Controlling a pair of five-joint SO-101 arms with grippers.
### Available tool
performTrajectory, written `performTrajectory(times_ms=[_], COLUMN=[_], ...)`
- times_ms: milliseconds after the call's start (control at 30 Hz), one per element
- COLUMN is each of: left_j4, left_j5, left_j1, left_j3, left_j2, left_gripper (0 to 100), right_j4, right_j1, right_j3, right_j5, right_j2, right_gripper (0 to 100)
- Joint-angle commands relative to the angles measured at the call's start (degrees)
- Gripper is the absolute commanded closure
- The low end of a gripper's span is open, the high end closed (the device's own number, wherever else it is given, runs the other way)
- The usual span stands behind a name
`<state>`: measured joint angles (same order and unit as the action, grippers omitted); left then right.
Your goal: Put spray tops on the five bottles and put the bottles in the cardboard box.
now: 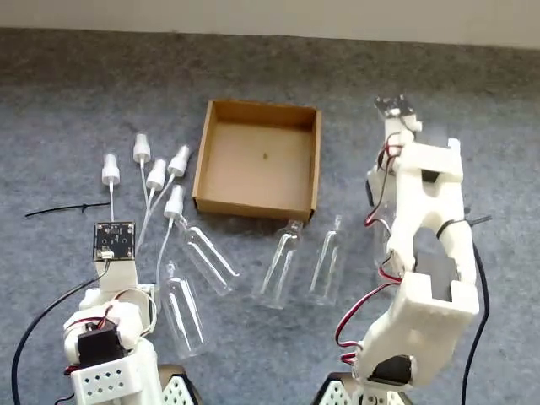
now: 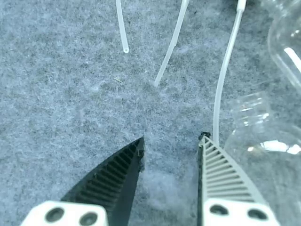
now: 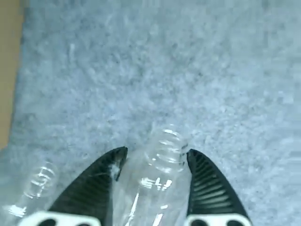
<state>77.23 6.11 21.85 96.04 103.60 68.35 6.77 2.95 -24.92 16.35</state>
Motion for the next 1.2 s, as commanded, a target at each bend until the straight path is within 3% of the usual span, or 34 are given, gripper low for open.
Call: performTrajectory(times_ms=[0, 200, 300, 467, 733, 967, 1167], left_j4=[0.0, -0.26, -5.45, -18.37, -12.84, -7.21, -5.27], left_j5=[0.0, 0.09, 3.43, 18.02, 23.74, 25.32, 25.32], left_j1=[-1.01, -0.92, -0.84, 3.38, 8.4, 8.4, 8.13], left_j3=[1.1, 1.1, 1.1, 0.57, -14.9, -35.38, -53.41], left_j2=[0.4, 0.48, 0.48, 0.48, -3.38, -34.15, -62.46], left_gripper=[82, 82, 81, 82, 81, 81, 81], right_j4=[4.7, 10.15, 10.59, 13.14, 10.15, 0.75, -3.21], right_j1=[0.31, -0.48, -1.01, -4.7, -9.1, -5.49, 1.89], right_j3=[13.32, 26.33, 26.77, 27.38, 23.16, 3.91, -0.22], right_j5=[0.18, -10.46, -12.48, -1.32, 4.22, -11.08, -14.86], right_j2=[-0.57, -0.48, -0.48, -1.01, -8.48, -13.67, -8.13], right_gripper=[93.0, 93.2, 93.2, 94.3, 97.1, 97.1, 97.1])
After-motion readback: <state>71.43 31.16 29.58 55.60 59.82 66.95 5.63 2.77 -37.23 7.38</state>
